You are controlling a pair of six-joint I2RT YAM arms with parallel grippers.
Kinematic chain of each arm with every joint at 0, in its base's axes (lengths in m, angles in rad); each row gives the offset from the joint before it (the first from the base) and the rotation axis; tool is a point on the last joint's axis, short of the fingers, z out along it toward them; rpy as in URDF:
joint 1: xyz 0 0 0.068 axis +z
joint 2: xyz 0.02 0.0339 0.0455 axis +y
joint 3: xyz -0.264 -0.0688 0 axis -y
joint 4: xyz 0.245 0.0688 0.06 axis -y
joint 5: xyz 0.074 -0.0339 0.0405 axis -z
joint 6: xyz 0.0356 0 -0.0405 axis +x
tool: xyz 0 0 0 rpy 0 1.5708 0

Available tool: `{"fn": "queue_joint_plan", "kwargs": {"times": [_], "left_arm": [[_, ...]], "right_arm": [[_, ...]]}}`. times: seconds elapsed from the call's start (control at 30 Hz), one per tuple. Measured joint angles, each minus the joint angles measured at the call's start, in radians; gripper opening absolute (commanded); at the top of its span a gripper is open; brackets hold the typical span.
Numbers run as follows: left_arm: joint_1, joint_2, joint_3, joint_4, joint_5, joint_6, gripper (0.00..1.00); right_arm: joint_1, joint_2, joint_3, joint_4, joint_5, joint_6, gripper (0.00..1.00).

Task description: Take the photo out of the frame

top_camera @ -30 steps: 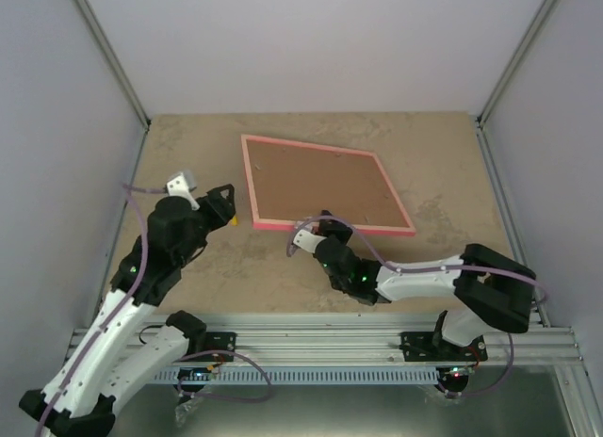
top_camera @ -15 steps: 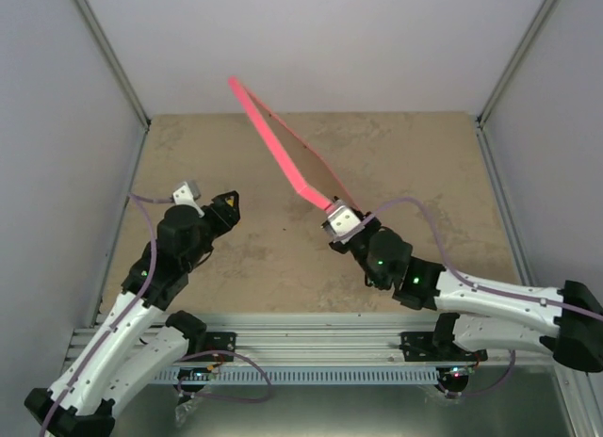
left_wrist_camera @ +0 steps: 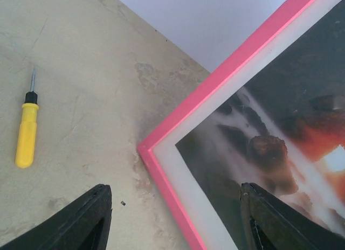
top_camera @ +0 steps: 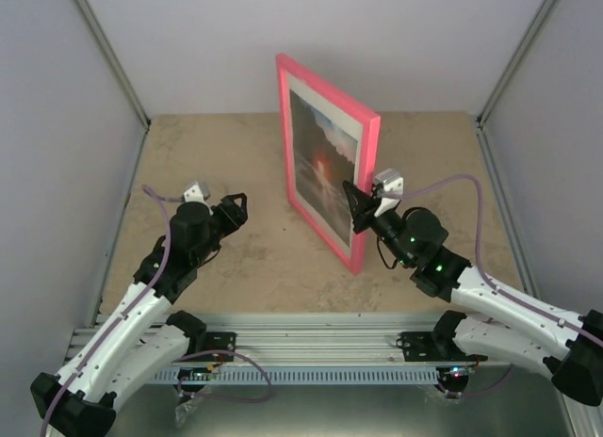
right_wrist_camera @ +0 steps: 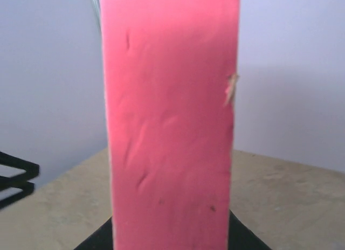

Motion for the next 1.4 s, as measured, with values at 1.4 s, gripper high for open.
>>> {"fn": "queue_joint_plan", "kwargs": {"times": [1.4], "left_arm": [[0.000,0.182,-0.030,0.041,0.041,0.019,0.64]], "right_arm": [[-0.694,0.777,-0.037,0.118,-1.036,0.877,0.00]]}}
